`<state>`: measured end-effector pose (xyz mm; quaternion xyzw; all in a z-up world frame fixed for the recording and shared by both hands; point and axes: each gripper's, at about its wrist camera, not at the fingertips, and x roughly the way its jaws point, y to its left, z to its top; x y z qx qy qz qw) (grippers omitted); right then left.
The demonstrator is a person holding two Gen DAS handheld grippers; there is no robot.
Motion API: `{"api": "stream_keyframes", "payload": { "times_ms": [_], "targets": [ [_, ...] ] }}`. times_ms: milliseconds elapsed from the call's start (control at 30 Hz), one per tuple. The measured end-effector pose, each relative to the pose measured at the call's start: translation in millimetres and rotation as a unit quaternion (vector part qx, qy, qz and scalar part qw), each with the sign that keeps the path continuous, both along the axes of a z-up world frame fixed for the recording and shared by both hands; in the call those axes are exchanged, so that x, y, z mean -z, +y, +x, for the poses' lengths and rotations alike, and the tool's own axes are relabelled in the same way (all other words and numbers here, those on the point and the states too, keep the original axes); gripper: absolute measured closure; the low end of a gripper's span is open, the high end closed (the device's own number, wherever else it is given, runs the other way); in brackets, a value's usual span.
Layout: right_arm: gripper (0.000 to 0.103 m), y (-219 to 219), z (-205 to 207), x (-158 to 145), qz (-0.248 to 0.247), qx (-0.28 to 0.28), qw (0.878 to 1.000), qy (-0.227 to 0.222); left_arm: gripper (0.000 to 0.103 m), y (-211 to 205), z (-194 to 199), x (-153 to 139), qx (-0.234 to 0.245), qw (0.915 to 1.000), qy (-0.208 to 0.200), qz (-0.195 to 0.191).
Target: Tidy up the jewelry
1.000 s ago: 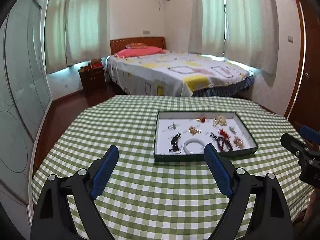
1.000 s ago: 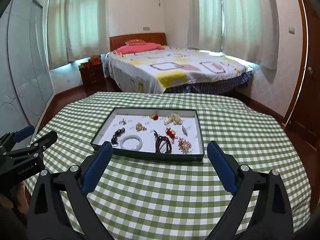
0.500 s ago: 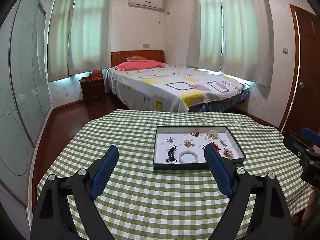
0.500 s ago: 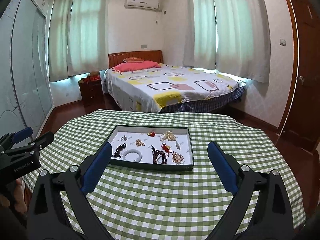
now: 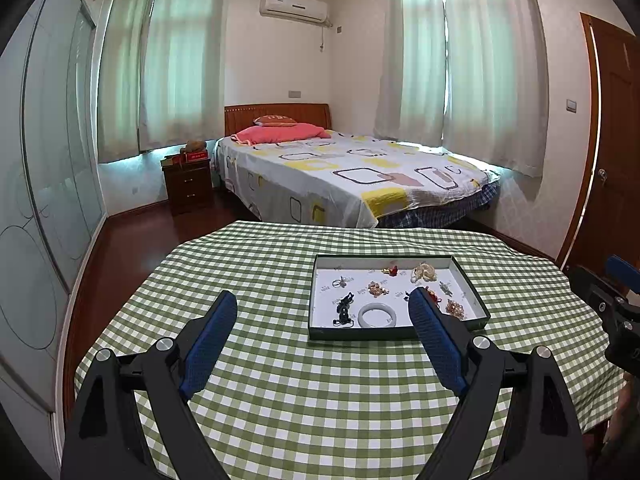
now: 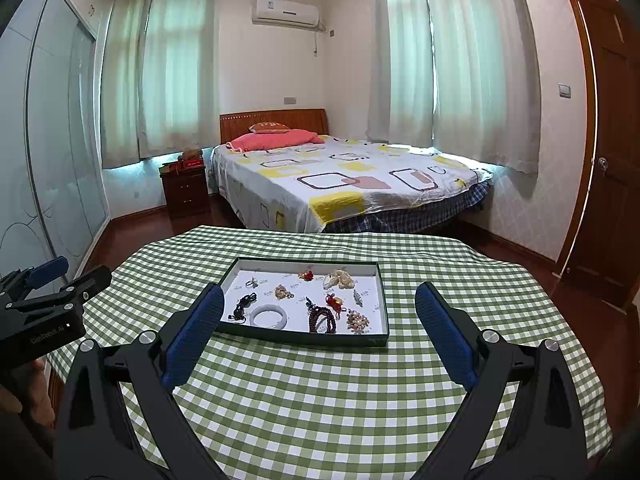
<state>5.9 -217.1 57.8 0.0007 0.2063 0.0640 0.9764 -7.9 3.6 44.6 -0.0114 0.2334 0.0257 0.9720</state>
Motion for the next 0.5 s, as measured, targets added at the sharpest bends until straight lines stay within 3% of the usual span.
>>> {"api": "stream_keyframes", "payload": {
  "times_ms": [500],
  "targets": [
    [0.009, 1.7, -0.1, -1.3, -0.002, -0.001, 1.000, -0.003, 0.018, 1.1, -0.1, 1.5, 0.000, 1.0000, 0.001, -0.002]
  ]
}}
